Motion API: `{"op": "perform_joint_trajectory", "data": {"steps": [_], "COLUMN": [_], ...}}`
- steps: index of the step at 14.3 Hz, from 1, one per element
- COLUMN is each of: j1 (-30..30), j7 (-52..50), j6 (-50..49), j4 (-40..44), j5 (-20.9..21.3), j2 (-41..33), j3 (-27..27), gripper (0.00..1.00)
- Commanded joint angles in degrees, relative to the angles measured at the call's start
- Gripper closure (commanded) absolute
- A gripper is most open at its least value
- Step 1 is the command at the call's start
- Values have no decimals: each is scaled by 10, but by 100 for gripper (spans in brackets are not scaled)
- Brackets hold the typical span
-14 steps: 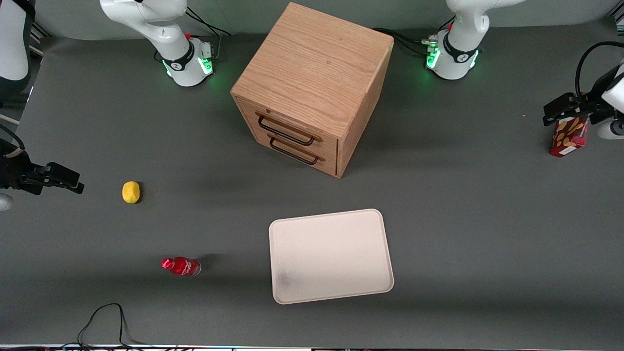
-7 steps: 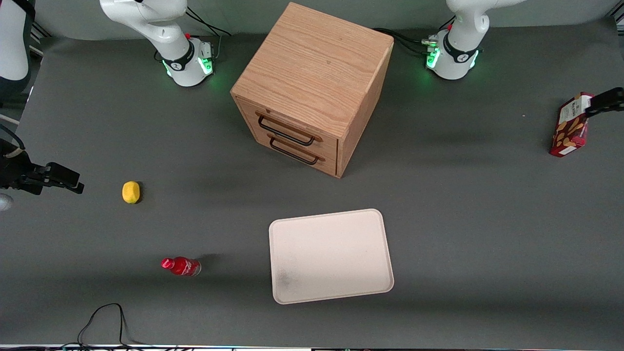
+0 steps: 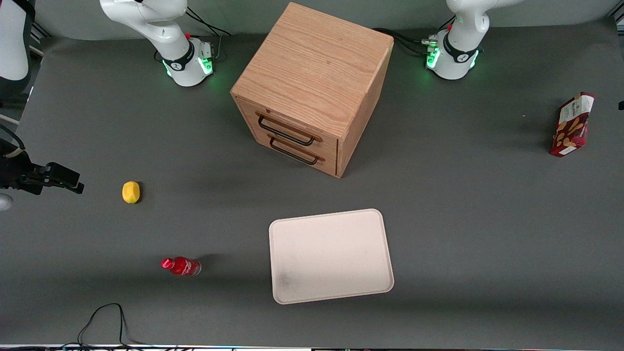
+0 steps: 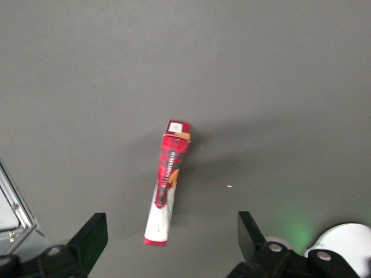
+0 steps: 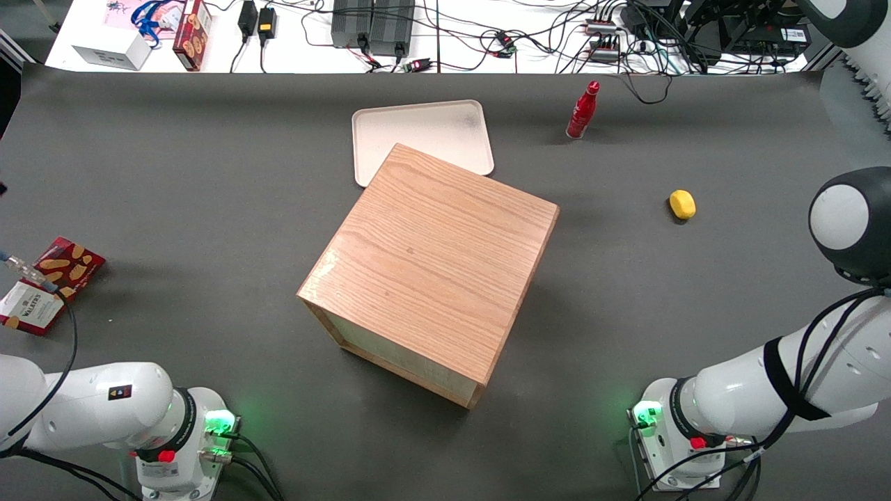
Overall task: Place red cookie box on tray
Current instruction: 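Close the left gripper on the top of the shortbread box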
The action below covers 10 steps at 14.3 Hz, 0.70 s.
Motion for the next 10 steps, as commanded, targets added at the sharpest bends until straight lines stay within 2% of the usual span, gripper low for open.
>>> {"op": "perform_joint_trajectory", "data": {"steps": [1, 4, 10], "j1": [9, 27, 63], "j7": [61, 133, 196], "j6": [116, 217, 334], "j4": [-95, -150, -207], "j5": [10, 28, 23], "j2": [-3, 40, 90], "j3": [19, 21, 22], "gripper": [0, 0, 2]}}
